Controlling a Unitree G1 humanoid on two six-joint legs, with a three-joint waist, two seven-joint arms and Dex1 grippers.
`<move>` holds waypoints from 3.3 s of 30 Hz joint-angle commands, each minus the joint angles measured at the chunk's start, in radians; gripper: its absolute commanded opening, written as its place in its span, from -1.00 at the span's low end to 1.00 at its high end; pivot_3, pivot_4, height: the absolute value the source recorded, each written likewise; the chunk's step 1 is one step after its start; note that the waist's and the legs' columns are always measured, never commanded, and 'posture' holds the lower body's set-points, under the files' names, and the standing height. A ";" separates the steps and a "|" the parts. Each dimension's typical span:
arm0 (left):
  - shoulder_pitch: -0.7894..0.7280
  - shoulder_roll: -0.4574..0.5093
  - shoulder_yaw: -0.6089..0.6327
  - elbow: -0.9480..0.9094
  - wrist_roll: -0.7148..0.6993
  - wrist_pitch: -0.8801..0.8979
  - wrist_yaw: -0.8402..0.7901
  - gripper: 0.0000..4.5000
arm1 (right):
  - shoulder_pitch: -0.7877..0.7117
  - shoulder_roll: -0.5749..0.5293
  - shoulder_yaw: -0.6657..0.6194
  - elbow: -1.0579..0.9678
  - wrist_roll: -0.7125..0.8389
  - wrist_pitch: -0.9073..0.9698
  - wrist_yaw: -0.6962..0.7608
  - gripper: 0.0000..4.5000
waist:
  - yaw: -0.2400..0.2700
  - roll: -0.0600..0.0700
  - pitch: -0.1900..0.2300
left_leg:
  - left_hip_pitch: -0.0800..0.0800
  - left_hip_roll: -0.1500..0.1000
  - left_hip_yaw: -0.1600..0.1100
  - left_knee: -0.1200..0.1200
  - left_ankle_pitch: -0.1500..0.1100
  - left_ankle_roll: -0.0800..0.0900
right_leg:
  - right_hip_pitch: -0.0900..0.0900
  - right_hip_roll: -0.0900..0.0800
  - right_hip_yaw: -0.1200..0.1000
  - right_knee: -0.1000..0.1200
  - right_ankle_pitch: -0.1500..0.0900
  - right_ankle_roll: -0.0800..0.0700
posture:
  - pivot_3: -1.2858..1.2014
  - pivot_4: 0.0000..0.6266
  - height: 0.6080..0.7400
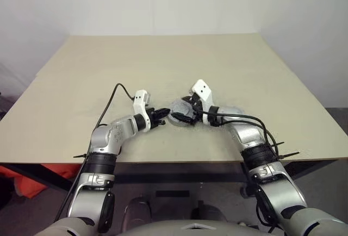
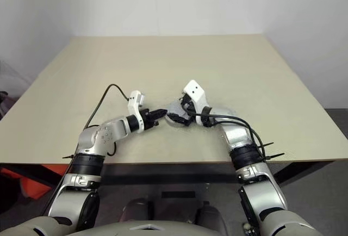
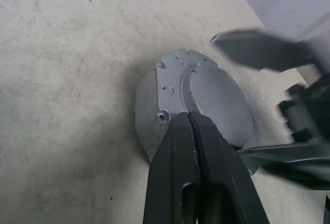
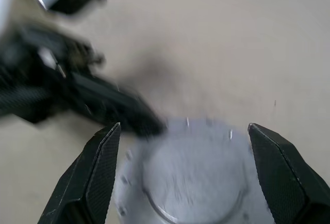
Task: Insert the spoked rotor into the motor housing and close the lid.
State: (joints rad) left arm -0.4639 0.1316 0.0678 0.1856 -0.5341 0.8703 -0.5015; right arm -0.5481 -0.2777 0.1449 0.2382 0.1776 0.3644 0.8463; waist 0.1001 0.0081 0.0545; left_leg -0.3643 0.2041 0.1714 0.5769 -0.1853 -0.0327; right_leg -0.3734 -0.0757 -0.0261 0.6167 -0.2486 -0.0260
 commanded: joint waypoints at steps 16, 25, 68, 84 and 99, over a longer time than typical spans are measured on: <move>0.009 -0.020 -0.029 0.016 0.018 -0.001 -0.009 -1.00 | -0.046 -0.015 -0.485 -0.010 0.374 0.960 -0.360 0.97 | 0.010 0.003 0.000 | 0.002 -0.001 0.000 -0.003 0.003 -0.005 | 0.002 -0.001 0.000 -0.003 0.000 0.000 | 0.03 -1.00 1.00; 0.013 -0.005 -0.020 0.019 0.031 -0.020 -0.008 -1.00 | -0.062 0.105 -0.553 0.024 0.425 1.045 -0.421 0.97 | 0.010 0.003 0.000 | 0.004 -0.001 0.000 -0.007 0.005 -0.009 | 0.002 -0.001 0.000 -0.004 0.000 0.001 | 0.03 -1.00 1.00; 0.032 -0.001 0.049 0.002 0.029 -0.092 0.047 -1.00 | -0.229 0.221 -0.648 0.379 0.465 0.739 -0.568 -0.09 | 0.014 0.003 0.000 | 0.008 -0.001 0.001 -0.018 0.010 -0.018 | 0.002 0.000 -0.001 -0.009 0.000 0.001 | 0.03 -1.00 1.00; 0.024 -0.056 0.472 -0.105 -0.458 0.043 0.197 -0.73 | -0.275 0.298 -0.694 0.140 0.770 1.089 -0.504 -0.09 | 0.025 0.002 0.001 | -0.017 0.000 0.000 -0.014 0.009 -0.015 | -0.023 0.003 -0.003 -0.002 0.005 0.003 | 0.03 -1.00 1.00; 0.082 -0.055 0.547 -0.105 -1.017 0.193 0.392 0.99 | -0.296 0.245 -0.632 0.178 0.796 1.171 -0.390 -0.09 | 0.029 0.002 0.001 | -0.017 0.000 0.000 -0.004 0.010 -0.017 | -0.020 0.003 -0.003 0.002 0.006 0.004 | 0.03 -1.00 1.00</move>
State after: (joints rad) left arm -0.3786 0.0624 0.6293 0.0882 -1.4807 1.0480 -0.1255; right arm -0.8025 -0.0357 -0.4939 0.4517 0.9083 1.5186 0.4049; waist 0.1290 0.0098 0.0556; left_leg -0.3808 0.2046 0.1713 0.5731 -0.1755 -0.0497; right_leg -0.3933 -0.0732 -0.0290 0.6194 -0.2426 -0.0215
